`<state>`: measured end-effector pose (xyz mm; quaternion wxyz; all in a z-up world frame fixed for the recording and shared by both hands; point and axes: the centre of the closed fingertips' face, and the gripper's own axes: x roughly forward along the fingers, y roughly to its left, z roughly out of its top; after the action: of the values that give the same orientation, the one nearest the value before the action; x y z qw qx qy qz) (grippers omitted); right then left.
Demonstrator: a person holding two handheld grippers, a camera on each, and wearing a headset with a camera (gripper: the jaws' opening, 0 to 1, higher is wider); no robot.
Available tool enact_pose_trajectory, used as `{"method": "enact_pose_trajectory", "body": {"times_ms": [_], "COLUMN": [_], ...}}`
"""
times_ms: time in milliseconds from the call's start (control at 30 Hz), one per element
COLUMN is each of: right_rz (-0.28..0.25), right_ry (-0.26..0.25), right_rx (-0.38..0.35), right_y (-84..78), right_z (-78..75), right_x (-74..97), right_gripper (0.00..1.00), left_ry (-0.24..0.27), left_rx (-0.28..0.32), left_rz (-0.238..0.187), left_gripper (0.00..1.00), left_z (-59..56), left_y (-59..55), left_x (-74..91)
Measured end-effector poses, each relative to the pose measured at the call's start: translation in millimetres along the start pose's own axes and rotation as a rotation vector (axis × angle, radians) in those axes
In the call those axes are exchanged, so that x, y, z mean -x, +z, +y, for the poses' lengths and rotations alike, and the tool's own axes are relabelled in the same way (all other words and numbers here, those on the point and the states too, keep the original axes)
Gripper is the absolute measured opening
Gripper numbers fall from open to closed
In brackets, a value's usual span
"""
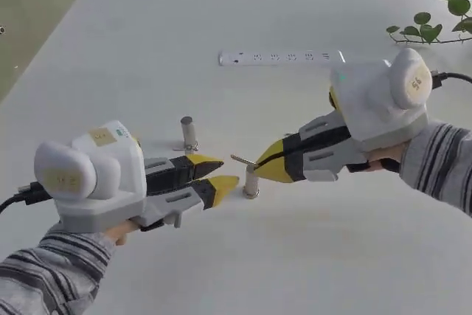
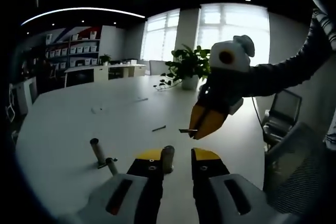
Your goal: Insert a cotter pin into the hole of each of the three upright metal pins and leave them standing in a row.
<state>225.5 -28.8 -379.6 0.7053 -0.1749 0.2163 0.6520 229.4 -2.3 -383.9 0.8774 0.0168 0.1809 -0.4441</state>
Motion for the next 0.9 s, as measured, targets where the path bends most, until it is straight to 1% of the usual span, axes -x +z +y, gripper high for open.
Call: {"method": "enact_pose_trajectory", "body": {"times_ms": [67,100,133,167,267,333,367,467,533,567,600,667,700,800,833,867,900], "right_rz": [0.013,0.019,0.025,0.045,0.086,0.095,0.109,0.116,0.142,0.162,0.170,0.178,0.187,0.213,0.214,0.217,0.221], "right_ry": [-0.011,-0.030,-0.038,-0.051,-0.074,-0.083,-0.090,-0.097,-0.109,-0.117,-0.118,-0.119,-0.118,-0.118,-0.119,-0.116,-0.114], "right_rx": [-0.002,0.000,0.003,0.005,0.004,-0.004,-0.010,-0.027,-0.025,-0.027,-0.025,-0.025,-0.026,-0.019,-0.016,-0.015,-0.014], "right_y": [-5.2,-6.8,-8.4,-12.5,-23.1,-27.6,-32.4,-39.0,-46.6,-54.3,-59.0,-62.4,-65.5,-74.3,-74.7,-75.9,-76.4], "right_z": [-2.8,-5.7,-7.1,-9.2,-13.6,-15.3,-17.0,-18.7,-21.0,-24.3,-26.3,-27.4,-28.0,-32.9,-32.8,-32.8,-32.2], "right_x": [1.5,2.6,3.4,4.7,6.9,7.9,8.8,10.3,11.4,11.1,10.7,11.2,11.8,12.3,11.9,11.5,11.1], "right_gripper": [0.00,0.00,0.00,0.00,0.00,0.00,0.00,0.00,0.00,0.00,0.00,0.00,0.00,0.00,0.00,0.00,0.00], "left_ry": [0.023,0.030,0.037,0.041,0.049,0.058,0.067,0.077,0.084,0.093,0.097,0.100,0.103,0.123,0.130,0.129,0.127], "left_rx": [-0.012,-0.018,-0.028,-0.038,-0.042,-0.047,-0.053,-0.059,-0.067,-0.078,-0.089,-0.096,-0.097,-0.095,-0.069,-0.025,-0.020], "left_rz": [0.015,0.024,0.031,0.035,0.046,0.057,0.062,0.067,0.076,0.087,0.099,0.108,0.123,0.145,0.146,0.137,0.134], "left_gripper": [0.21,0.22,0.23,0.24,0.27,0.27,0.28,0.29,0.30,0.30,0.30,0.29,0.29,0.25,0.24,0.25,0.25], "left_z": [2.4,3.0,3.6,3.3,3.5,4.2,5.1,6.6,8.0,9.7,10.7,11.3,12.1,16.2,17.5,17.4,18.0], "left_y": [-3.8,-5.5,-6.9,-8.3,-12.2,-14.7,-15.8,-17.0,-18.6,-20.5,-22.3,-24.4,-27.7,-33.8,-35.6,-36.6,-37.2], "left_x": [-3.0,-4.1,-5.1,-7.0,-11.3,-15.7,-18.8,-26.1,-31.9,-35.2,-37.5,-41.4,-44.6,-50.1,-51.2,-53.4,-54.5]}}
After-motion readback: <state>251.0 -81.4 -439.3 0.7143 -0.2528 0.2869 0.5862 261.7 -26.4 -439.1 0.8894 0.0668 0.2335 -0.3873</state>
